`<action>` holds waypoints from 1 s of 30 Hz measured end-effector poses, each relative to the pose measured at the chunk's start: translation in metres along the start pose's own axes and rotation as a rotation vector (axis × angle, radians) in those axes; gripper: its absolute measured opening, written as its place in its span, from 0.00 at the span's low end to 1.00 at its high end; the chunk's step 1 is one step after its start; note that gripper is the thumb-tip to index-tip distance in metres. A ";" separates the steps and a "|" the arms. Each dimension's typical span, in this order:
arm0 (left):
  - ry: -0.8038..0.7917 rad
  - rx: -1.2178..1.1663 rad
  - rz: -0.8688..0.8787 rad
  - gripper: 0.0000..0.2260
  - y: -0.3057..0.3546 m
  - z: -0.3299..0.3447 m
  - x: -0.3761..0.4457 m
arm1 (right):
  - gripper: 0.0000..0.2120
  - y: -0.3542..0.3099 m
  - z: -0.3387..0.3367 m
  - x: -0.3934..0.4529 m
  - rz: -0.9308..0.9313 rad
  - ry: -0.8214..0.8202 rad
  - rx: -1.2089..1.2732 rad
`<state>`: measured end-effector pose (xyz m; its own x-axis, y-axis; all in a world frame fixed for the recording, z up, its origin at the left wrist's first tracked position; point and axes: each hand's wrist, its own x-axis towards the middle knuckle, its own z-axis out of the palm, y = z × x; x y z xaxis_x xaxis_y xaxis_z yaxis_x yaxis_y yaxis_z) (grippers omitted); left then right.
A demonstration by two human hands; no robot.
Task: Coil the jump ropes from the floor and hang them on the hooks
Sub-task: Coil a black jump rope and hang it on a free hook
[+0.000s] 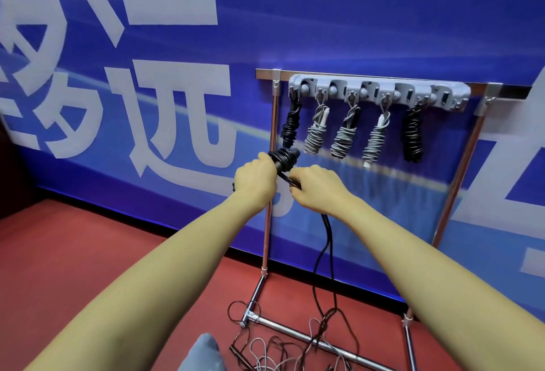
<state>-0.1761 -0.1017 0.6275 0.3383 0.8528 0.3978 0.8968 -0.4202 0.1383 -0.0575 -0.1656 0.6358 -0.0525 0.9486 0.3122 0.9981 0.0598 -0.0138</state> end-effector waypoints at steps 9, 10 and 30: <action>-0.110 0.526 0.391 0.08 -0.015 0.008 0.006 | 0.08 0.001 -0.008 -0.002 -0.118 0.193 -0.284; -0.109 0.575 0.479 0.08 -0.015 0.005 0.005 | 0.09 0.002 -0.010 -0.001 -0.069 0.236 -0.265; 0.233 -0.308 0.553 0.12 0.005 -0.032 -0.001 | 0.11 0.030 0.000 0.021 0.385 0.154 0.695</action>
<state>-0.1813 -0.1144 0.6567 0.6230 0.4124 0.6647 0.4752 -0.8745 0.0971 -0.0285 -0.1436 0.6423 0.3465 0.8914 0.2921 0.6946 -0.0345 -0.7185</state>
